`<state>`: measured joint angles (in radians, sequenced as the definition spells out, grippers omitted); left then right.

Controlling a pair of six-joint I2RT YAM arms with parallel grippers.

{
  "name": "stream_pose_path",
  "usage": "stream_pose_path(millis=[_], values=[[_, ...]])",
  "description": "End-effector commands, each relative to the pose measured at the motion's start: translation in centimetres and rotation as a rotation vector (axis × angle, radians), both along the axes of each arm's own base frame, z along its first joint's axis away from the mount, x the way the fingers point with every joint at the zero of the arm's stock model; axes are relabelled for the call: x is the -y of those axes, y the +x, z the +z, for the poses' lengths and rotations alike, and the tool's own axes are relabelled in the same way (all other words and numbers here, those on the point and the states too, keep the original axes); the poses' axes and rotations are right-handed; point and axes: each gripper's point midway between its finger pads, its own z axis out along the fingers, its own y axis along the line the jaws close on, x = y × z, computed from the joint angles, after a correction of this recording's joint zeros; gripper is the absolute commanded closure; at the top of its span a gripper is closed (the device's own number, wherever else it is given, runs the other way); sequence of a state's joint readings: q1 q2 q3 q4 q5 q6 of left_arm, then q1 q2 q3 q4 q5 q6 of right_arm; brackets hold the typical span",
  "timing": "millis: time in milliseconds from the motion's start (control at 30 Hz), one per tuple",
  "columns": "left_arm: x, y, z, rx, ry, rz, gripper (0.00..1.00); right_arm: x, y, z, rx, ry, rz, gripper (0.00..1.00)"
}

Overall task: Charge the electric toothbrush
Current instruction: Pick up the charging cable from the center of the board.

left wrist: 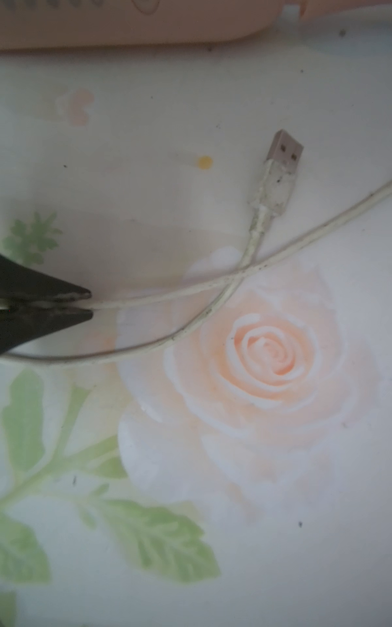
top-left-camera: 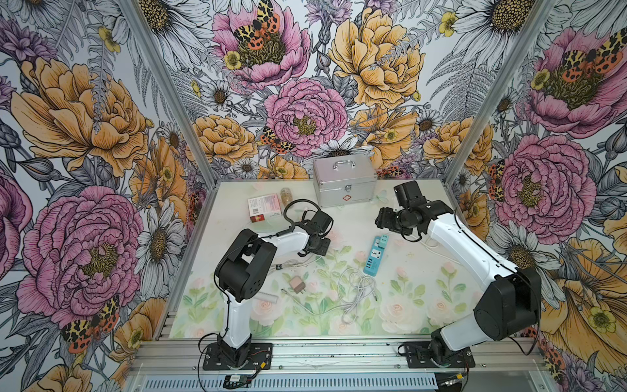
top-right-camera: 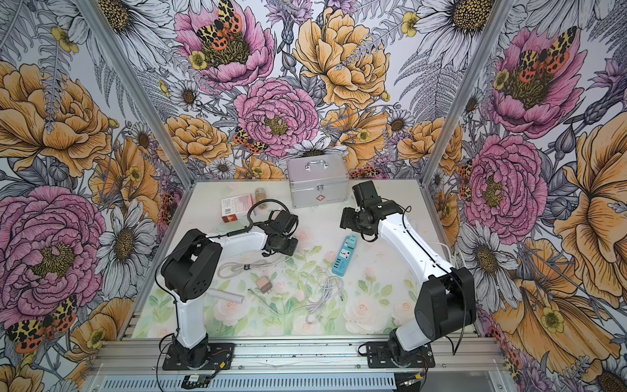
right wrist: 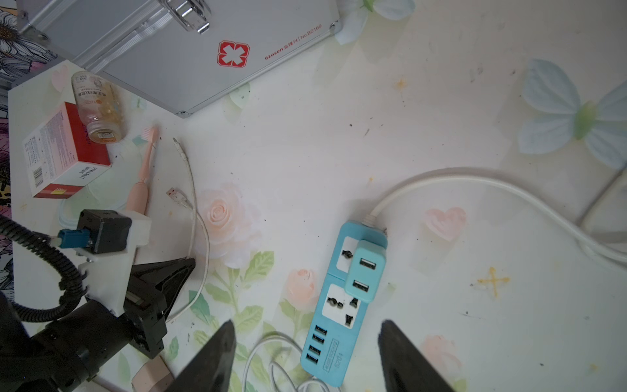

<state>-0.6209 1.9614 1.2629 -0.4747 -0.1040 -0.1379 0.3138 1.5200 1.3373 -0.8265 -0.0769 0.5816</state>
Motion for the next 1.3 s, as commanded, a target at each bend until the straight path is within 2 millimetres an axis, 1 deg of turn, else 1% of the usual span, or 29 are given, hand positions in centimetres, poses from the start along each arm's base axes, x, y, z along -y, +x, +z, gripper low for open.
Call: stream_pose_path(millis=[0,67,167,200,233,333,467,533,567,667,733,800,900,933,1000,1067,1133,1167,1200,1267], values=[[-0.4,0.4,1.3,0.019,-0.015,-0.018,0.97,-0.4,0.4,-0.1,0.017,0.002,0.016,0.32],[-0.4,0.4,2.2,0.028,-0.04,-0.024,1.0,-0.6,0.5,0.0,0.024,0.011,0.022,0.32],[-0.7,0.4,3.9,0.05,-0.071,-0.045,1.0,-1.3,0.5,0.1,0.037,0.029,0.048,0.32],[-1.0,0.2,4.1,0.05,-0.076,-0.049,1.0,-1.7,0.5,0.3,0.046,0.04,0.063,0.32],[-1.1,0.2,5.9,0.082,-0.104,-0.057,1.0,-1.9,0.6,0.4,0.052,0.046,0.069,0.32],[-1.6,-0.3,8.2,0.104,-0.166,-0.086,1.0,-3.0,0.9,1.0,0.069,0.088,0.085,0.32],[-1.8,-1.3,11.2,0.146,-0.231,-0.161,1.0,-5.4,1.3,1.7,0.093,0.177,0.137,0.33],[-1.3,-2.1,12.5,0.163,-0.257,-0.227,1.0,-6.5,1.4,2.3,0.126,0.209,0.191,0.33],[-1.0,-2.4,13.2,0.176,-0.27,-0.259,1.0,-6.8,1.5,2.4,0.14,0.225,0.204,0.33],[-0.3,-3.3,15.2,0.205,-0.298,-0.355,1.0,-6.9,1.8,2.8,0.164,0.231,0.206,0.33],[0.0,-3.8,16.0,0.221,-0.294,-0.414,1.0,-7.4,1.9,3.3,0.198,0.241,0.243,0.33],[0.3,-3.8,16.7,0.241,-0.283,-0.461,1.0,-7.8,2.1,3.8,0.262,0.243,0.291,0.35],[0.8,-3.7,17.9,0.26,-0.291,-0.5,1.0,-7.9,2.6,4.1,0.325,0.233,0.315,0.39],[1.0,-3.6,18.7,0.273,-0.304,-0.501,1.0,-7.8,2.9,3.8,0.311,0.236,0.29,0.4],[1.4,-3.1,20.1,0.296,-0.324,-0.475,1.0,-8.2,3.1,2.5,0.25,0.275,0.243,0.42],[1.5,-2.5,21.2,0.315,-0.33,-0.426,1.0,-9.7,2.8,0.9,0.159,0.348,0.208,0.43],[1.8,-2.3,21.6,0.314,-0.342,-0.403,1.0,-11.4,2.4,-0.6,0.091,0.378,0.17,0.41],[2.0,-2.3,21.7,0.314,-0.343,-0.394,1.0,-12.8,2.3,-0.9,0.067,0.401,0.171,0.37],[2.1,-2.2,21.7,0.313,-0.339,-0.386,1.0,-13.6,2.3,-1.4,0.041,0.412,0.157,0.35],[2.1,-2.0,21.6,0.312,-0.335,-0.365,1.0,-14.7,2.3,-3.4,-0.066,0.467,0.069,0.34]])
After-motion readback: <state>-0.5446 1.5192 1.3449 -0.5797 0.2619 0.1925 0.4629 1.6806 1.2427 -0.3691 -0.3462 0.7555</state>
